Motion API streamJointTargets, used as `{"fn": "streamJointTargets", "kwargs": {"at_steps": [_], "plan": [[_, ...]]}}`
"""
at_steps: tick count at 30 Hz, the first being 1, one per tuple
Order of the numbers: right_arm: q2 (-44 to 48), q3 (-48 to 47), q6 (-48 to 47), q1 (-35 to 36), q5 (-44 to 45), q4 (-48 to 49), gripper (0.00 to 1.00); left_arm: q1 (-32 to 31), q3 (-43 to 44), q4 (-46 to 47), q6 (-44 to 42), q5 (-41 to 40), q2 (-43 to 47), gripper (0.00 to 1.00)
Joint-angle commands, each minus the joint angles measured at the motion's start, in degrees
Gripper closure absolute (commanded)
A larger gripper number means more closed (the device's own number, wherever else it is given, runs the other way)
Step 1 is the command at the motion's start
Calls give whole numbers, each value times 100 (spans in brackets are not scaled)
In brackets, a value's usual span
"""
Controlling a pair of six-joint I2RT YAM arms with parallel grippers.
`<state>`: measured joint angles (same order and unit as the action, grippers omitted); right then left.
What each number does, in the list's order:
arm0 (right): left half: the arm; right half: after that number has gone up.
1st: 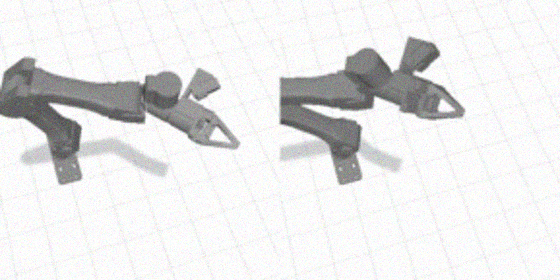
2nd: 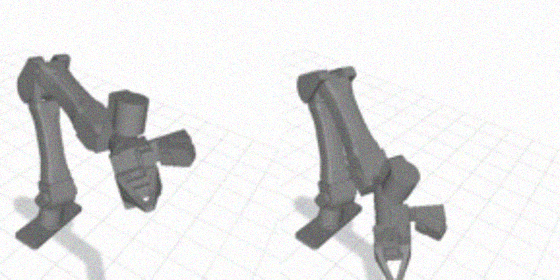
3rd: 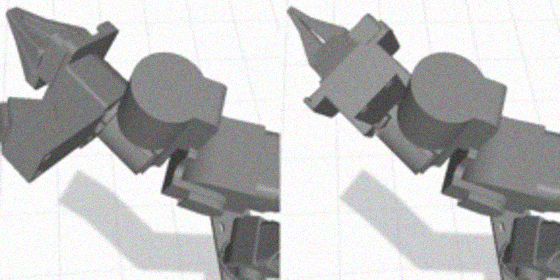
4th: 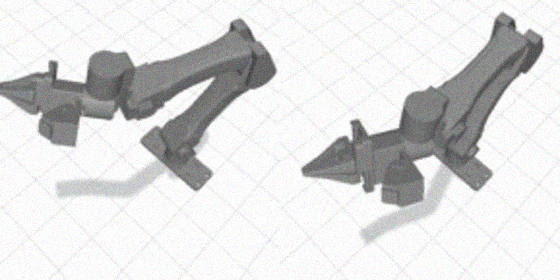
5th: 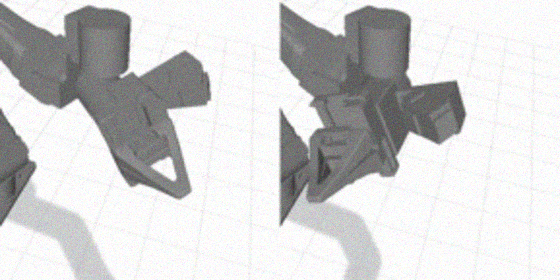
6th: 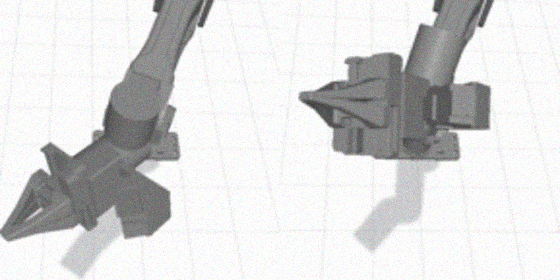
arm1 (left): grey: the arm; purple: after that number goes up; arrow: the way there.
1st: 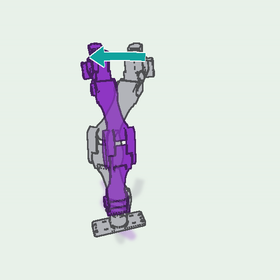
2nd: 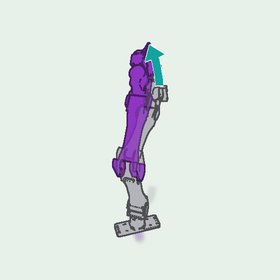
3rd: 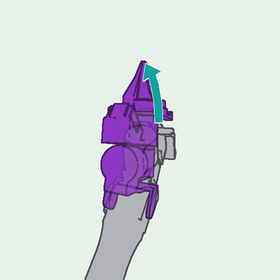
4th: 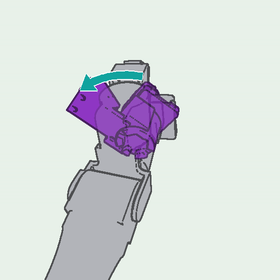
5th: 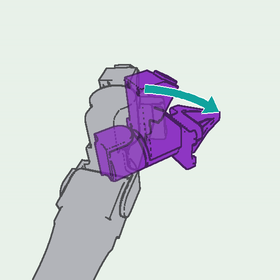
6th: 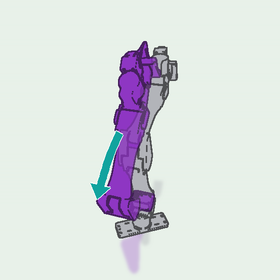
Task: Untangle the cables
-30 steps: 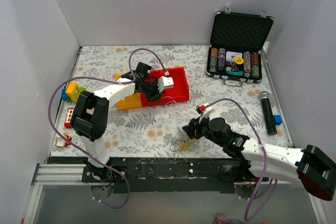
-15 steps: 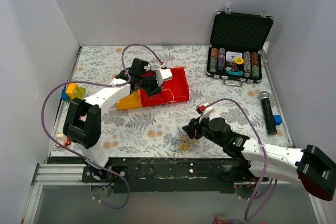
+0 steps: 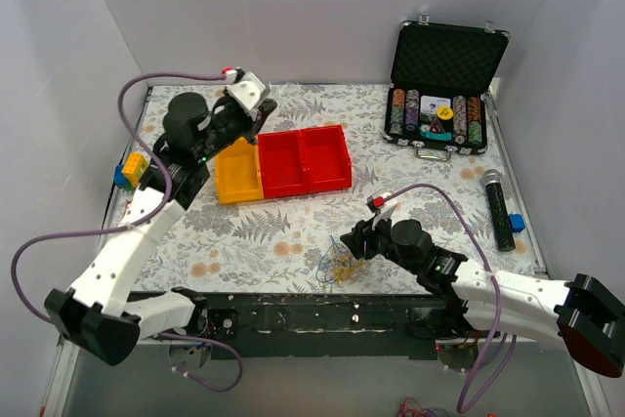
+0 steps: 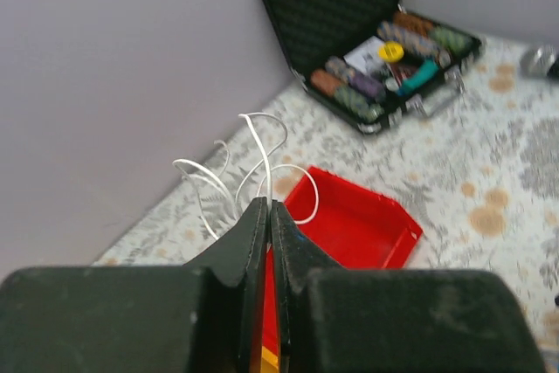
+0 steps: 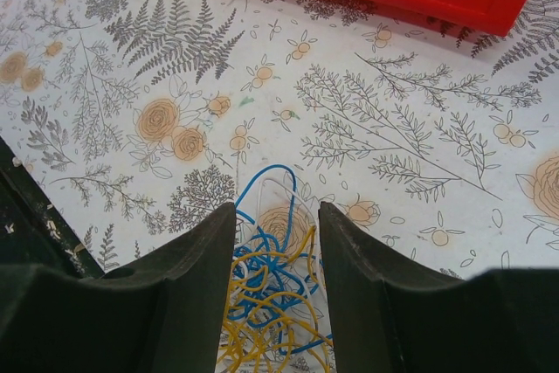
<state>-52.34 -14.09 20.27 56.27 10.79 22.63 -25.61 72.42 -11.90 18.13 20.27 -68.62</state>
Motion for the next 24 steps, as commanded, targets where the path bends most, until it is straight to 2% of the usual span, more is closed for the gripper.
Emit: {"fn": "streamJointTargets", "kwargs": {"at_steps": [1, 7, 13, 24], "plan": [[145, 99, 73, -20, 73, 40, 49, 38, -149, 592, 823, -944, 647, 100], [215, 90, 91, -11, 46, -4, 49, 38, -570, 733, 1219, -2166, 1078, 100], [294, 81, 91, -2, 37, -101, 50, 64, -1098, 566, 1693, -3028, 1246, 100], [487, 205, 161, -11, 46, -145, 50, 433, -1837, 689, 1975, -3319, 1246, 100]]}}
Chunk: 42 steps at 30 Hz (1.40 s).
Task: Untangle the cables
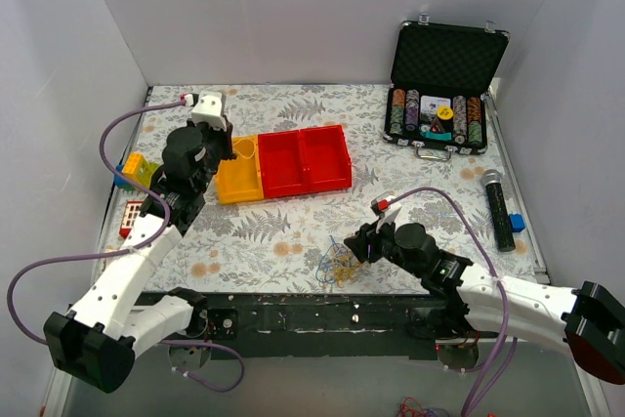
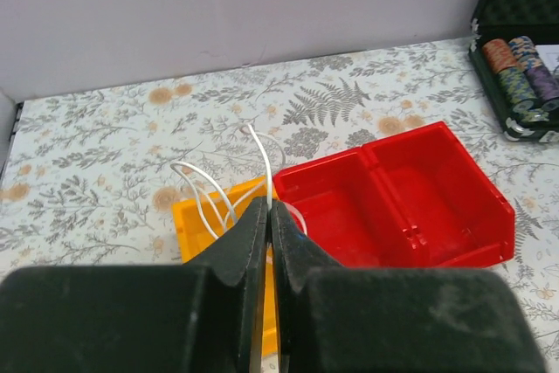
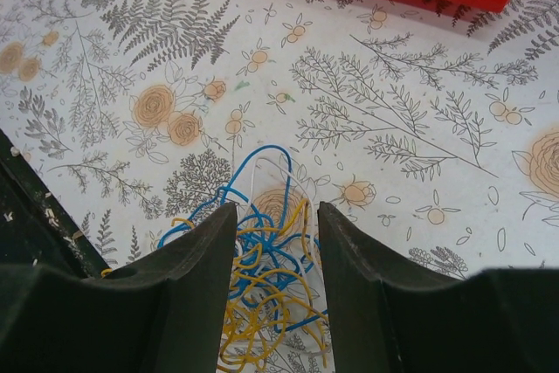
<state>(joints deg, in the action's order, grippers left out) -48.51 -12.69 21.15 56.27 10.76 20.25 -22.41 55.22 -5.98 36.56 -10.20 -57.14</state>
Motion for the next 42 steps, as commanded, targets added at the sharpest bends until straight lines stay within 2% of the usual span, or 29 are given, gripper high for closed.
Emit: {"fn": "streamJointTargets", "kwargs": {"at_steps": [1, 17, 24, 29, 32, 37, 42], "plan": [[105, 73, 65, -11, 57, 76, 50, 141, -160, 45, 141, -264, 81, 100], [228, 188, 144, -11, 136, 67, 50, 404, -1356, 754, -280, -299, -218, 100], [219, 205, 162, -11, 136, 58, 50, 571, -1049, 1028, -280, -246, -569, 100], [158, 153, 162, -2, 136, 75, 50, 572, -1154, 1081, -333, -9, -763, 100], [97, 135, 153, -11, 119, 119, 50, 572, -1320, 1134, -438, 307, -1131, 100], [-1, -14, 91, -11, 84, 41, 50, 563, -1365, 1221, -474, 396, -1931, 100], [96, 29, 91, -11, 172, 32, 50, 572, -1041, 1108, -623, 387, -2432, 100]]}}
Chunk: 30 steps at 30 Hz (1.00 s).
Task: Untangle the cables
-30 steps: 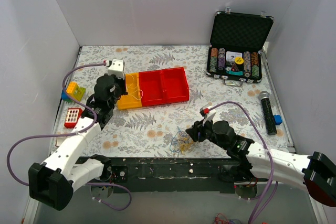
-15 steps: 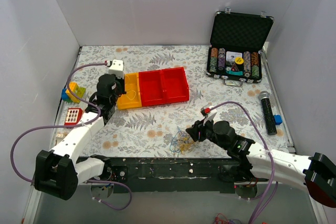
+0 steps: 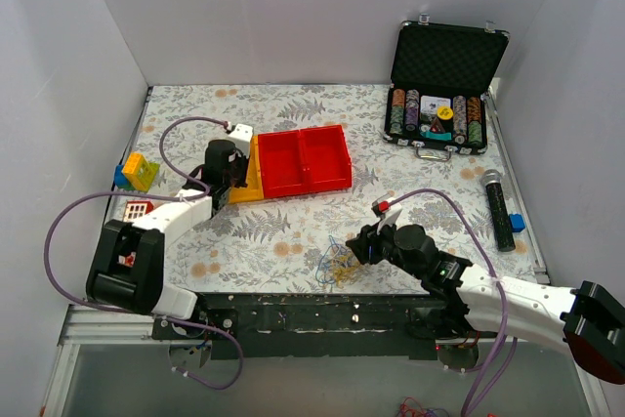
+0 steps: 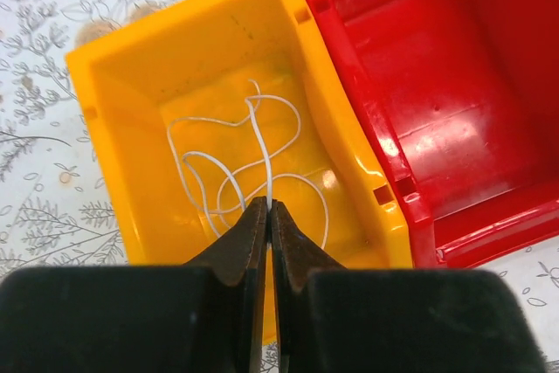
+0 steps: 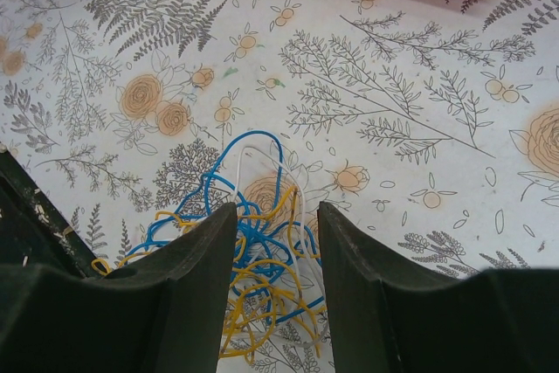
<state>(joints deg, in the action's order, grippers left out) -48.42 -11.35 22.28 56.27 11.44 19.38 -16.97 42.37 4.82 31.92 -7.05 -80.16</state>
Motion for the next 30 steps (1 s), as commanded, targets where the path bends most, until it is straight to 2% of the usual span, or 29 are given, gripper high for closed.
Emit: {"fn": "streamJointTargets", "kwargs": {"at_steps": [1, 2, 6, 10, 11, 14, 17, 23, 26, 30], "plan": [[79, -95, -14, -11, 95, 128, 50, 27, 324, 54, -169, 81, -218, 100], [79, -78, 21, -11, 86, 145, 50, 27, 394, 54, -186, 81, -289, 99], [44, -60, 30, -11, 69, 181, 50, 27, 658, -42, -309, 195, -640, 82], [26, -77, -5, -11, 60, 181, 50, 45, 1001, -455, -301, 432, -870, 56], [26, -77, -5, -2, 69, 172, 50, 54, 1036, -447, -301, 537, -835, 47], [43, -69, -5, -11, 69, 181, 50, 62, 1010, -603, -406, 696, -484, 30], [61, -34, 13, -11, 60, 216, 50, 54, 1028, -841, -458, 994, -37, 18], [61, -25, 13, -2, 33, 277, 50, 62, 870, -1264, -511, 1696, 1001, 16], [87, -7, 4, -11, 25, 269, 50, 19, 703, -1413, -608, 2741, 1581, 19], [140, 10, 30, -11, 42, 251, 50, -735, 623, -1860, -634, 3525, 1829, 21]]}}
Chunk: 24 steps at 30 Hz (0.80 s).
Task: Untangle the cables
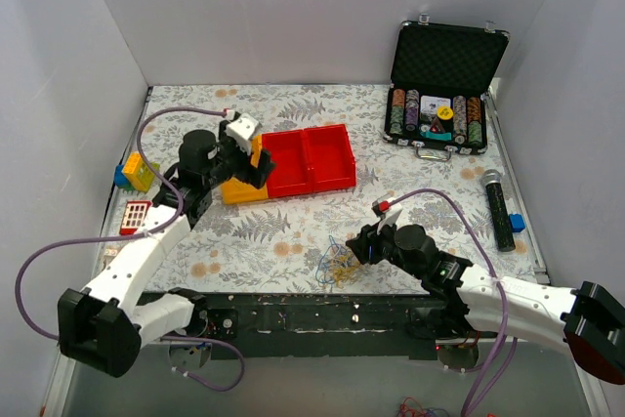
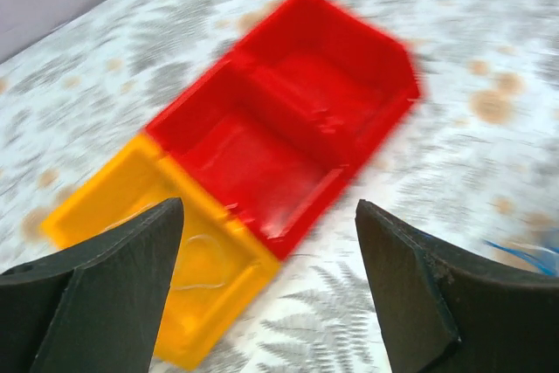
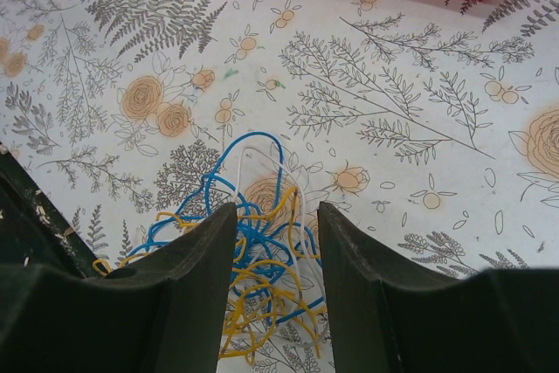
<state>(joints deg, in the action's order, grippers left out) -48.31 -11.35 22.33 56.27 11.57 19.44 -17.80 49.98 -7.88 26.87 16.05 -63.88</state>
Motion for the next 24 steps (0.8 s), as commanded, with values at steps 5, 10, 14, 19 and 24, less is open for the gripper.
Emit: {"fn": "streamJointTargets", "kwargs": {"at_steps": [5, 10, 14, 19, 24], "plan": [[296, -16, 35, -20, 64, 131, 50, -2084, -391, -689, -226, 1532, -71, 22], [708, -60, 35, -2, 283, -308, 52, -2763, -585, -434, -665, 1558, -572, 21], [1235, 45, 166, -11, 547, -783, 51, -2869, -568, -189, -1149, 1541, -1012, 19], [1860, 318, 421, -11, 706, -1109, 48, -2878, -138, 137, -1220, 1532, -1846, 19], [1905, 345, 413, -11, 767, -1250, 48, -2896, -85, 401, -1404, 1655, -2330, 18]]}}
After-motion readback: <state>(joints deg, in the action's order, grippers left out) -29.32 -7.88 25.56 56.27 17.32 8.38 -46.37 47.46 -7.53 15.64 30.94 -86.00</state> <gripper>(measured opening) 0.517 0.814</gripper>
